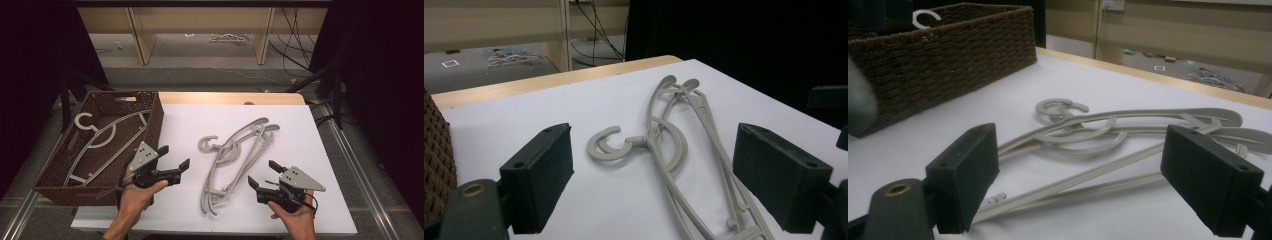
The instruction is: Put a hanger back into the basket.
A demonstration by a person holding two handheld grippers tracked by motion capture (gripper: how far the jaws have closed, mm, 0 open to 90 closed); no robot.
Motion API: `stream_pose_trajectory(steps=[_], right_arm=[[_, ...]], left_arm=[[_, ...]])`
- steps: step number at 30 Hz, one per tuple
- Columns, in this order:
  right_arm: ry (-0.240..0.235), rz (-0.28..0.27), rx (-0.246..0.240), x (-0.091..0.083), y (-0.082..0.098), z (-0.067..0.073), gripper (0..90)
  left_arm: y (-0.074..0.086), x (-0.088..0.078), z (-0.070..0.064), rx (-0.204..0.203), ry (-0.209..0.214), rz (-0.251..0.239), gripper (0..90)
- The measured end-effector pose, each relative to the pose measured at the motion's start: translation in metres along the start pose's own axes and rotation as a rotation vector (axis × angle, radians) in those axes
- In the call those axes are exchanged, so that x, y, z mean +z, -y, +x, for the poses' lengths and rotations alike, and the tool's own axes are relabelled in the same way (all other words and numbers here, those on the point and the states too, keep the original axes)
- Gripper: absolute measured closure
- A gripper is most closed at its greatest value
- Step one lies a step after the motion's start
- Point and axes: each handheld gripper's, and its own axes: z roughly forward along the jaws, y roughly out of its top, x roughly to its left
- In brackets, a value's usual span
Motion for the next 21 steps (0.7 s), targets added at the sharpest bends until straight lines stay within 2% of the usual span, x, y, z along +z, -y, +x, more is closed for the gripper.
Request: stream_pose_trajectory(steps=[4,10,11,14,16,17,18,21], right_arm=[[-0.001,-0.013,-0.004,0.002,0.000,0.001,16.5],[0.010,0.013,-0.001,0.001,0.001,0.001,16.5],[0.012,0.010,-0.001,0.001,0.001,0.001,16.5],[0.007,0.009,0.000,0.001,0.001,0.000,16.5],[0.004,0.007,0.001,0.003,0.001,0.001,16.5],[0.004,0.007,0.001,0.003,0.001,0.001,16.5],[0.006,0.023,-0.012,0.002,0.001,0.003,16.5],[0.009,0.014,-0.010,0.004,0.001,0.004,16.5]], left_arm=[[0.007,0.004,-0.003,0.006,0.006,0.027,16.6],[0.011,0.013,-0.010,0.033,0.026,0.061,17.3],[0.013,0.018,-0.014,0.039,0.034,0.080,16.1],[0.015,0.023,-0.016,0.039,0.029,0.091,16.3],[0.017,0.030,-0.018,0.041,0.021,0.123,16.2],[0.017,0.030,-0.018,0.041,0.021,0.123,16.1],[0.019,0.037,-0.020,0.044,0.039,0.153,16.1],[0.020,0.046,-0.024,0.058,0.039,0.179,16.7]])
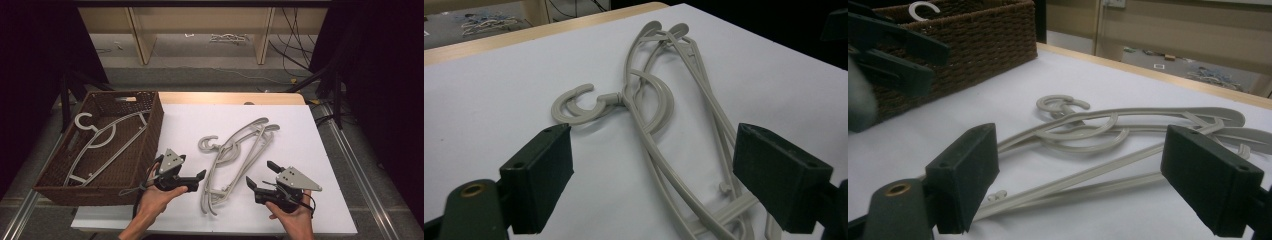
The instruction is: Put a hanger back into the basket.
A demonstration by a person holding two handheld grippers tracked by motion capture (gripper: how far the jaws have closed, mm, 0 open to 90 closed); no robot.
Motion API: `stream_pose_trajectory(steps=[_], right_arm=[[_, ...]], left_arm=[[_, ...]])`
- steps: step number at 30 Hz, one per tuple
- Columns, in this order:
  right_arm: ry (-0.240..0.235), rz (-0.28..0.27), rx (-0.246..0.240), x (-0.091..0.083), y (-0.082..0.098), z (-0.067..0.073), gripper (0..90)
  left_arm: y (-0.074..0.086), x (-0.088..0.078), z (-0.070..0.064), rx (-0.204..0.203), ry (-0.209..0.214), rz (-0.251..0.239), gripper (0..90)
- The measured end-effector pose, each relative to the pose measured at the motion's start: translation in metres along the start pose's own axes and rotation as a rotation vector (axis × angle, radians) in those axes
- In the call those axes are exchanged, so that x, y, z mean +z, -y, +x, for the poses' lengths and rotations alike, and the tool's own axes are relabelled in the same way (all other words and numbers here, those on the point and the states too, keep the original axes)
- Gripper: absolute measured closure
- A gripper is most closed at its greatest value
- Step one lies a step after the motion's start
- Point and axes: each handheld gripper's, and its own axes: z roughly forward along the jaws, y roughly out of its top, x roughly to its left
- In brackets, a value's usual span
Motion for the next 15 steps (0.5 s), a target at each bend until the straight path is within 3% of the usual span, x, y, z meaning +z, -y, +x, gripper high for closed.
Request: stream_pose_trajectory(steps=[3,4,5,7,11,12,15], right_arm=[[-0.008,0.000,0.001,0.001,0.000,0.000,16.4],[0.002,0.009,0.000,-0.001,0.000,0.000,16.4],[0.002,0.009,0.000,-0.001,0.000,0.000,16.4],[-0.007,0.011,-0.003,-0.001,0.000,-0.001,16.4],[-0.009,0.010,0.002,0.000,0.001,-0.001,16.4],[-0.014,0.002,0.002,0.000,0.001,0.000,16.5],[-0.014,0.000,0.001,0.001,0.001,0.000,16.4]], left_arm=[[-0.002,0.008,-0.002,0.017,0.006,0.021,16.9],[-0.003,0.012,-0.001,0.045,0.002,0.048,17.3],[-0.002,0.018,-0.003,0.037,0.006,0.058,17.3],[-0.002,0.035,-0.004,0.051,0.004,0.133,17.8],[-0.002,0.050,-0.006,0.079,-0.003,0.183,22.0],[-0.003,0.058,-0.007,0.107,-0.006,0.232,22.9],[-0.004,0.065,-0.006,0.118,-0.009,0.272,26.2]])
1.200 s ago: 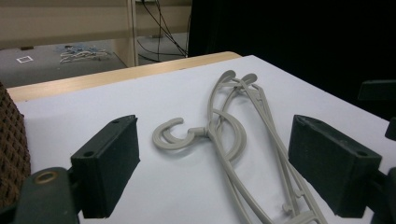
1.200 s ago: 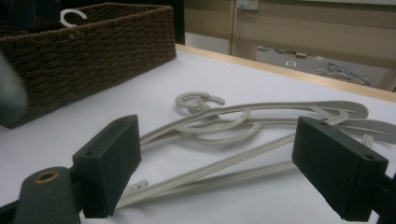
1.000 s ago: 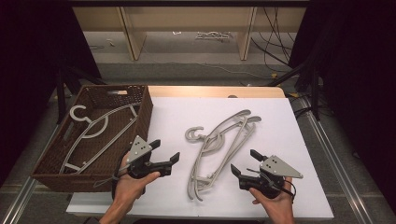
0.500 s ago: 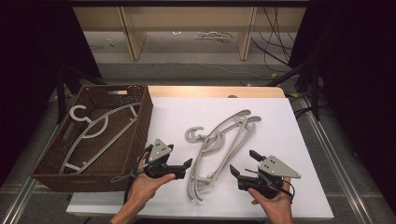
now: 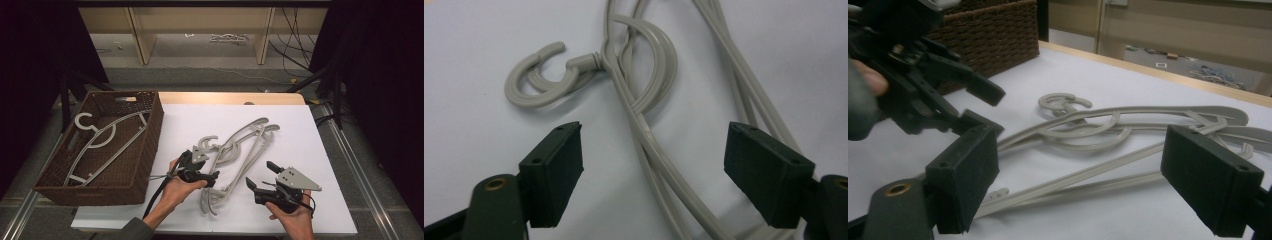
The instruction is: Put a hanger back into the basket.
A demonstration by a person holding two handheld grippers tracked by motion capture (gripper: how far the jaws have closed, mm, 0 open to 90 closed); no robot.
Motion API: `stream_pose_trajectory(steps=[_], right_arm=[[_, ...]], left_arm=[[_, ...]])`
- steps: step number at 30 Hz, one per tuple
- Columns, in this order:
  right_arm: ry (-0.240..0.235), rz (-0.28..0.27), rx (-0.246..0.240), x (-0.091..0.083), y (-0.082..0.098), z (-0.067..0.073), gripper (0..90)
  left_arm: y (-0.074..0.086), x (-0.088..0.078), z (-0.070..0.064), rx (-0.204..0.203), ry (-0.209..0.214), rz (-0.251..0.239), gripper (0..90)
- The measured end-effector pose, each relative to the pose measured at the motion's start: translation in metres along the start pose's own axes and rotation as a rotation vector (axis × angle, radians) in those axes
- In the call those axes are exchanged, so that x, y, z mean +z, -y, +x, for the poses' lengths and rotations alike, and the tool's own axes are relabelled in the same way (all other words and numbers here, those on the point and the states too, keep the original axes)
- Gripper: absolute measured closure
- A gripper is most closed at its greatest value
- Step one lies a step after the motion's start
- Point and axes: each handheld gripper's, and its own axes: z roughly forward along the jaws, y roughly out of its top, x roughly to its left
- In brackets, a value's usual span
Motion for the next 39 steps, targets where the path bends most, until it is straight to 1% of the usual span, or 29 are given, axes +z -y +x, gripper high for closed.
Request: stream_pose_trajectory(steps=[1,2,3,4,5,7,9,10,11,12,13,14,15,16,19,20,21,22,26,27,28,29,30,32,33,34,36,37,39], right_arm=[[0.001,0.005,-0.004,0.000,0.000,0.000,16.4],[0.001,0.005,-0.004,0.000,0.000,0.000,16.4],[0.001,0.016,-0.003,-0.001,0.000,-0.001,16.4],[0.000,0.000,0.002,0.000,0.000,-0.001,16.5],[0.009,0.012,-0.004,-0.001,0.000,-0.002,16.5],[0.004,0.020,-0.007,-0.001,0.001,-0.002,16.4],[0.006,0.016,-0.004,-0.001,0.000,-0.001,16.4],[0.003,0.013,-0.004,0.000,0.000,0.000,16.5],[-0.003,0.033,-0.004,-0.001,0.000,-0.001,16.4],[-0.004,0.013,-0.004,0.001,0.001,0.000,16.4],[-0.001,0.018,-0.005,0.000,0.000,-0.001,16.4],[-0.001,0.012,-0.003,0.000,0.000,-0.001,16.5],[0.004,0.012,-0.005,0.000,0.000,-0.001,16.4],[-0.001,0.019,-0.005,0.000,0.000,-0.001,16.4],[-0.001,0.014,-0.006,0.000,0.000,-0.001,16.5],[-0.001,0.014,-0.006,0.000,0.000,-0.001,16.5],[-0.004,0.012,-0.010,0.001,0.000,-0.001,16.4],[-0.013,0.006,-0.005,0.002,0.001,0.000,16.5],[-0.005,0.012,-0.009,0.001,0.000,-0.001,16.5],[-0.010,0.022,-0.007,0.001,0.000,-0.001,16.5],[-0.003,0.015,-0.007,0.002,0.001,-0.001,16.6],[-0.004,0.021,-0.008,0.001,0.000,-0.001,16.7],[-0.005,0.023,-0.007,0.001,0.000,-0.001,16.7],[-0.007,0.022,-0.008,0.001,0.000,-0.001,16.7],[-0.005,0.020,-0.009,0.001,0.000,-0.001,16.8],[-0.005,0.020,-0.009,0.001,0.000,-0.001,16.8],[-0.007,0.020,-0.006,0.001,0.000,-0.001,16.8],[-0.006,0.020,-0.006,0.001,0.000,-0.001,16.9],[-0.004,0.021,-0.007,0.001,0.000,-0.001,17.0]], left_arm=[[-0.002,0.007,0.002,-0.013,0.001,0.010,28.3],[-0.002,0.007,0.002,-0.013,0.001,0.010,28.6],[-0.003,0.010,0.003,-0.033,0.004,0.015,28.6],[-0.004,0.018,0.003,-0.054,0.007,0.028,28.8],[-0.005,0.021,0.003,-0.057,0.008,0.028,30.1],[-0.006,0.025,0.004,-0.061,0.002,0.029,33.2],[-0.007,0.027,0.004,-0.065,0.001,0.033,33.7],[-0.006,0.029,0.007,-0.076,0.003,0.044,34.1],[-0.006,0.030,0.008,-0.081,0.005,0.048,35.3],[-0.007,0.031,0.010,-0.079,0.013,0.060,35.9],[-0.007,0.032,0.010,-0.097,0.013,0.051,36.2],[-0.007,0.034,0.011,-0.103,0.009,0.049,36.8],[-0.007,0.035,0.012,-0.102,0.019,0.061,37.5],[-0.008,0.036,0.013,-0.088,0.022,0.074,37.8],[-0.008,0.040,0.013,-0.095,0.019,0.074,43.8],[-0.009,0.040,0.014,-0.085,0.031,0.095,43.8],[-0.009,0.043,0.015,-0.093,0.036,0.107,46.3],[-0.009,0.045,0.015,-0.095,0.037,0.098,48.5],[-0.012,0.048,0.014,-0.090,0.053,0.112,55.6],[-0.013,0.050,0.013,-0.074,0.053,0.117,56.6],[-0.014,0.051,0.013,-0.075,0.047,0.115,59.6],[-0.015,0.051,0.014,-0.075,0.057,0.115,63.3],[-0.015,0.052,0.015,-0.091,0.061,0.113,64.3],[-0.015,0.051,0.016,-0.097,0.060,0.117,69.5],[-0.016,0.050,0.021,-0.109,0.082,0.134,70.0],[-0.016,0.050,0.021,-0.109,0.082,0.134,70.4],[-0.015,0.050,0.023,-0.125,0.085,0.125,71.4],[-0.014,0.050,0.025,-0.141,0.095,0.124,71.4],[-0.013,0.051,0.027,-0.199,0.111,0.103,72.6]])
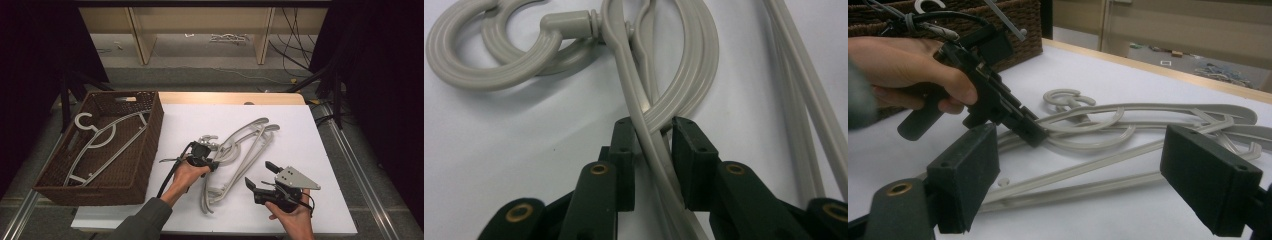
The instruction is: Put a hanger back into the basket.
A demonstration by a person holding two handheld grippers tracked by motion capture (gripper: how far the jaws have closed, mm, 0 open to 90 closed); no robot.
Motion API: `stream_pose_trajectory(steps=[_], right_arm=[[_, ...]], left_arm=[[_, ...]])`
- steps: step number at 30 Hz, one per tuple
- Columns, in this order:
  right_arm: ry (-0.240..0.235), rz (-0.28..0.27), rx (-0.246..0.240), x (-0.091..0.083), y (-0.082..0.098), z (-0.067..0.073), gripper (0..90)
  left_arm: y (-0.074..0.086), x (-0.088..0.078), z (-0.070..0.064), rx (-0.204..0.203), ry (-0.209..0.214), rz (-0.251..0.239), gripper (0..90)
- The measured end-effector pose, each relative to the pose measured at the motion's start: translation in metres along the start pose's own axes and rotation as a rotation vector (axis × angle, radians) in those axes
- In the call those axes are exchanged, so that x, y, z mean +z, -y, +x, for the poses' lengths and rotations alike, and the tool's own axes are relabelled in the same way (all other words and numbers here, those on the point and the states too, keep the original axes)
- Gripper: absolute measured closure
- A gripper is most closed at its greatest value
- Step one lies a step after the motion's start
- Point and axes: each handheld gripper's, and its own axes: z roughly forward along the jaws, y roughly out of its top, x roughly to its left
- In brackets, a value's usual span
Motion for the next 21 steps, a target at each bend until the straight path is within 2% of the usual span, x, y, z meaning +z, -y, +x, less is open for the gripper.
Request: stream_pose_trajectory(steps=[4,6,7,8,10,13,17,18,21], right_arm=[[0.000,0.001,0.000,0.000,0.000,0.000,17.1],[0.000,0.008,0.002,0.000,0.000,0.000,17.1],[0.000,0.008,0.002,0.000,0.000,0.000,17.1],[0.000,0.005,0.004,-0.001,0.000,-0.001,17.2],[0.001,0.000,0.001,-0.001,0.000,0.000,17.2],[-0.002,0.005,0.004,0.000,0.000,0.000,17.2],[-0.002,0.010,0.001,0.000,0.000,0.000,17.2],[-0.001,0.007,0.005,0.000,0.000,0.000,17.2],[-0.003,0.006,0.000,0.000,0.000,0.000,17.3]], left_arm=[[0.001,-0.001,0.000,-0.009,0.001,-0.019,73.8],[-0.001,-0.003,0.002,-0.043,0.022,-0.023,75.0],[-0.001,-0.003,0.002,-0.043,0.022,-0.023,75.4],[-0.001,-0.003,0.003,-0.079,0.036,-0.042,75.9],[-0.001,-0.004,0.004,-0.080,0.038,-0.049,76.1],[-0.002,-0.007,0.004,-0.111,0.061,-0.070,77.2],[-0.004,-0.011,0.003,-0.116,0.063,-0.092,77.6],[-0.003,-0.011,0.003,-0.128,0.070,-0.105,77.8],[-0.004,-0.014,0.003,-0.132,0.086,-0.118,78.4]])
